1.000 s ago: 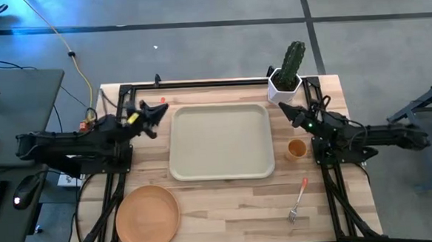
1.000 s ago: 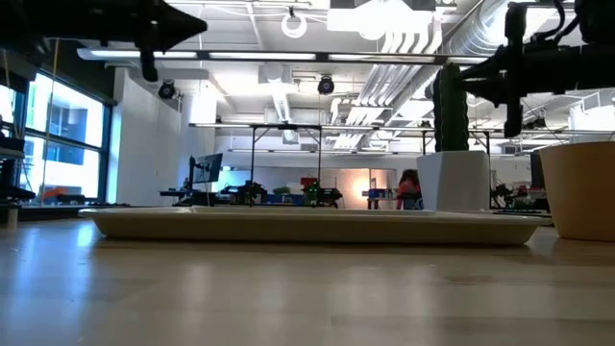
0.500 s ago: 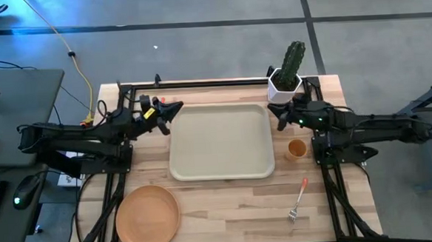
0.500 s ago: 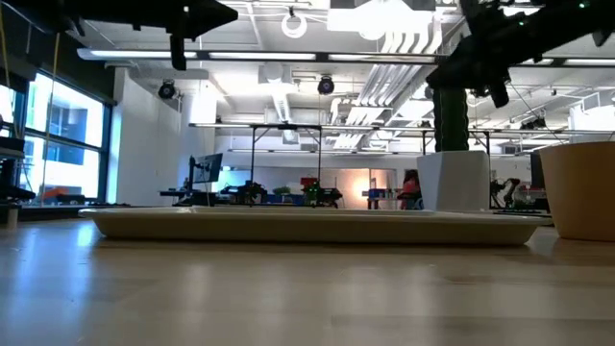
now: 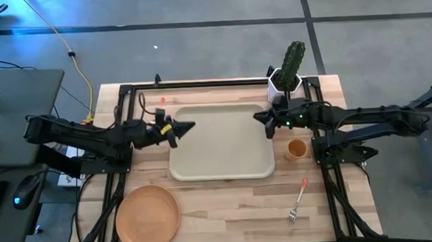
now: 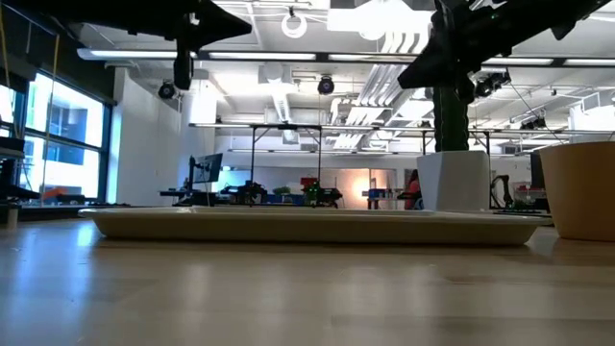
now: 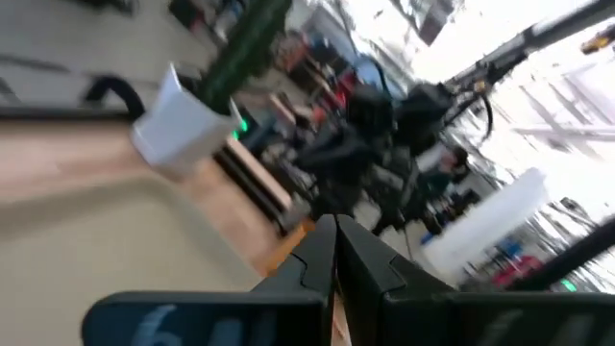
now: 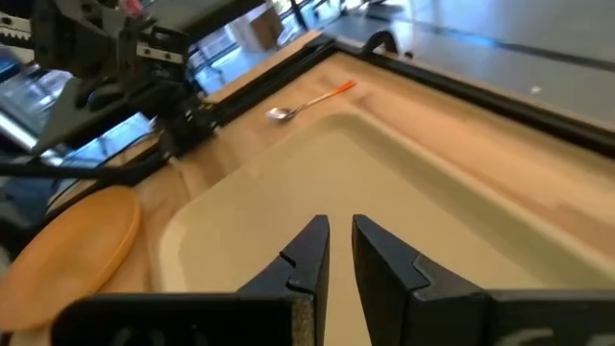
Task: Pick and place plate/cup/fork/spoon on tray
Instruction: Put the orange plate on the center of the brown tray
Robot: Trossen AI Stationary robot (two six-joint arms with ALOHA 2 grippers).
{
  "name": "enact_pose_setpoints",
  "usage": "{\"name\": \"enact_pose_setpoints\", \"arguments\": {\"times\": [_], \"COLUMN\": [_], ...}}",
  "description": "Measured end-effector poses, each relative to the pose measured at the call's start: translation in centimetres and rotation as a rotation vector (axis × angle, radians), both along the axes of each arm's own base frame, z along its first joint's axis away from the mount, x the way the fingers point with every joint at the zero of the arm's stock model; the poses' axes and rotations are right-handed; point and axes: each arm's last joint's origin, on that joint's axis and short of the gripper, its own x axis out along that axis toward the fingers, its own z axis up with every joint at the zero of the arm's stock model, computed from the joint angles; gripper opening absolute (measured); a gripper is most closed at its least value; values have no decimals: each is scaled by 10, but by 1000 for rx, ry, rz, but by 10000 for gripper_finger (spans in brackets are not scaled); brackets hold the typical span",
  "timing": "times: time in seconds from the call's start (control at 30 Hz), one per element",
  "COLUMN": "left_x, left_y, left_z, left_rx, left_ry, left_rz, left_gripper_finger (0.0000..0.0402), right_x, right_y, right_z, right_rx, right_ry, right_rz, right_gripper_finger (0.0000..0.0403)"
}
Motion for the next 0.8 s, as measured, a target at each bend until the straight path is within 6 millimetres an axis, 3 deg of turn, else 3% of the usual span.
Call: {"name": "enact_pose_setpoints", "arguments": {"times": [0.17,0.33,0.47,0.63,0.8], "left_x": [-7,-20,-30,-45,-57], "left_y": [-12,-8,-4,-5,-9], "left_z": [-5,-4,5,10,3], "left_rx": [10,67,77,78,58], "left_ry": [98,169,131,133,230], "left_rz": [-62,-121,-193,-337,-418], "left_gripper_finger": [3,3,3,3,3], "right_x": [2,4,16,56,122], "right_y": [9,18,23,33,52], "right_z": [-1,3,5,1,8], "right_rx": [87,118,163,182,143], "right_ry": [-23,-81,-171,-102,-53], "right_rz": [-16,-54,-45,-9,63], "right_gripper_finger": [42,42,42,42,42]}}
